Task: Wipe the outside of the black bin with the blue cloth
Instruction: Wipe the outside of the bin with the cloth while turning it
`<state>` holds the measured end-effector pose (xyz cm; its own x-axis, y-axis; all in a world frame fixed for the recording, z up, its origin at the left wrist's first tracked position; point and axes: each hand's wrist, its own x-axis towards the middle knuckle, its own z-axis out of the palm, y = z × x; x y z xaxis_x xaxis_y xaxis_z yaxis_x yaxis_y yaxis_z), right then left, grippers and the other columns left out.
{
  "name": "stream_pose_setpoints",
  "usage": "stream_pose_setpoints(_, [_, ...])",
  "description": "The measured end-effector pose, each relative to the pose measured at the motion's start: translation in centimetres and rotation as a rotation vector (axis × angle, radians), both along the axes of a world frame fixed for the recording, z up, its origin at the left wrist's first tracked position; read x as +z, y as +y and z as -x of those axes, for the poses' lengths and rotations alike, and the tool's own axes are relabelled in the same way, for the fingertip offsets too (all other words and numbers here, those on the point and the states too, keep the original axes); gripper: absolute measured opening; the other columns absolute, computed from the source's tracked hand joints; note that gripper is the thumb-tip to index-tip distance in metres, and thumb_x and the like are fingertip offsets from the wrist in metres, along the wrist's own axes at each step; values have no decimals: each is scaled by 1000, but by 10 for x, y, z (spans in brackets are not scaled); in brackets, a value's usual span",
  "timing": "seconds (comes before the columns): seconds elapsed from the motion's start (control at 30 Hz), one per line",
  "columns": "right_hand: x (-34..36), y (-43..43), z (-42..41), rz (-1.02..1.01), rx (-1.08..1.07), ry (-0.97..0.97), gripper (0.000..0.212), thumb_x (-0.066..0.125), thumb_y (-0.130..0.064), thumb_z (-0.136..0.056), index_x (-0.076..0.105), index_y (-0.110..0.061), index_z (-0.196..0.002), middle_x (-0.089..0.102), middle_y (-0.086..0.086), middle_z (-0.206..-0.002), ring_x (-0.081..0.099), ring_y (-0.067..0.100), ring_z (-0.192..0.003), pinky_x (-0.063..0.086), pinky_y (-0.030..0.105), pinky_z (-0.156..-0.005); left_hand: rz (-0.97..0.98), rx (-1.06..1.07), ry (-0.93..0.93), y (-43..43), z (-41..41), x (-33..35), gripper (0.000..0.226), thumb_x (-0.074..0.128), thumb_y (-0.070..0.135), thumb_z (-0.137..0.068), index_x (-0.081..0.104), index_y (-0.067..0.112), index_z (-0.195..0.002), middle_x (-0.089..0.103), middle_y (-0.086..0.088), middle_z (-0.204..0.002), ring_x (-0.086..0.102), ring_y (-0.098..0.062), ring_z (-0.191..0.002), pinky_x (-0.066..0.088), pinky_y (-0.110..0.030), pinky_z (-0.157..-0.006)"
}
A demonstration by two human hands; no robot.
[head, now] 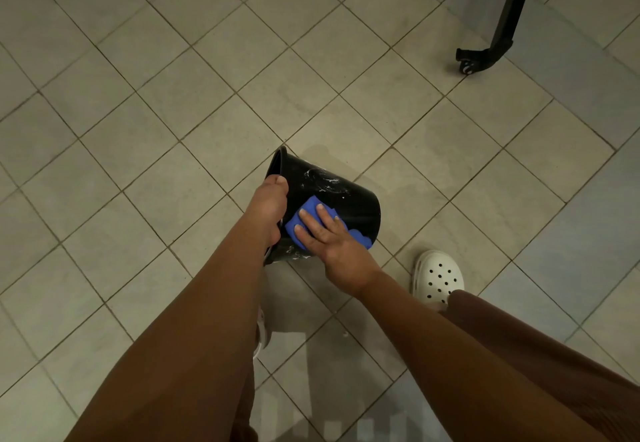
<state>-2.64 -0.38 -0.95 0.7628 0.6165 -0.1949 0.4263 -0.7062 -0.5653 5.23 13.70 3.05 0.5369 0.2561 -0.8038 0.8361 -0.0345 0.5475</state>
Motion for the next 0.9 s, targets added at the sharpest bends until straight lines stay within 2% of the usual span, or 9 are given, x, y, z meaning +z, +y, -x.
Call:
stream_pose_setpoints(0.1, [6,2,-4,7,-163,117,77,43,10,-86,10,-19,-149,-3,2,-158,-17,21,-142,0,44,-119,-1,-4,-7,1,0,-6,30,35,36,-101,56,22,-117,62,-13,-119,60,-34,-112,48,-56,-99])
stream_pose_setpoints(0.17, [10,1,-5,21,-224,136,78,42,9,-87,6,-19,-150,-5,1,-158,-15,21,-143,3,43,-119,2,-2,6,2,1,-9,34,36,39,-96,55,25,-120,60,-13,-124,58,-36,-115,46,-59,-99])
stream_pose_setpoints(0.3, [19,12,1,73,-141,112,74,38,6,-90,3,-20,-150,-6,1,-158,-16,24,-144,-5,42,-119,4,21,2,-1,6,1,25,32,31,-105,56,21,-107,61,-16,-117,59,-36,-112,47,-57,-100])
stream_pose_setpoints(0.4, [18,15,-6,66,-121,65,75,39,5,-90,1,-19,-150,-5,2,-158,-15,25,-144,-8,40,-117,15,18,9,-3,6,3,26,32,32,-105,54,21,-114,58,-16,-122,57,-35,-116,44,-58,-104])
stream_pose_setpoints(0.63, [14,7,-9,193,-344,156,76,41,-2,-93,-9,-15,-149,-13,8,-157,-15,26,-144,-3,40,-116,17,-1,-5,-7,7,-1,23,33,30,-104,56,25,-103,60,-14,-116,59,-35,-110,49,-57,-98])
stream_pose_setpoints(0.73, [7,0,7,69,-295,115,78,44,5,-88,1,-18,-150,-11,1,-156,-17,24,-142,-1,45,-116,25,9,-3,-2,5,-3,23,34,28,-104,57,23,-102,61,-16,-116,60,-37,-109,50,-58,-95])
stream_pose_setpoints(0.8, [-5,-8,14,-16,-181,-9,81,50,13,-80,18,-16,-148,2,2,-155,-6,29,-143,5,52,-116,58,34,0,-1,5,-3,25,34,27,-105,56,18,-112,62,-17,-116,63,-35,-106,52,-57,-93])
stream_pose_setpoints(0.9, [-10,-9,16,-39,-51,-106,72,48,8,-76,34,-14,-143,26,9,-152,11,37,-140,9,56,-109,88,12,0,0,4,-6,24,34,26,-106,56,17,-105,63,-20,-119,62,-35,-107,52,-54,-96])
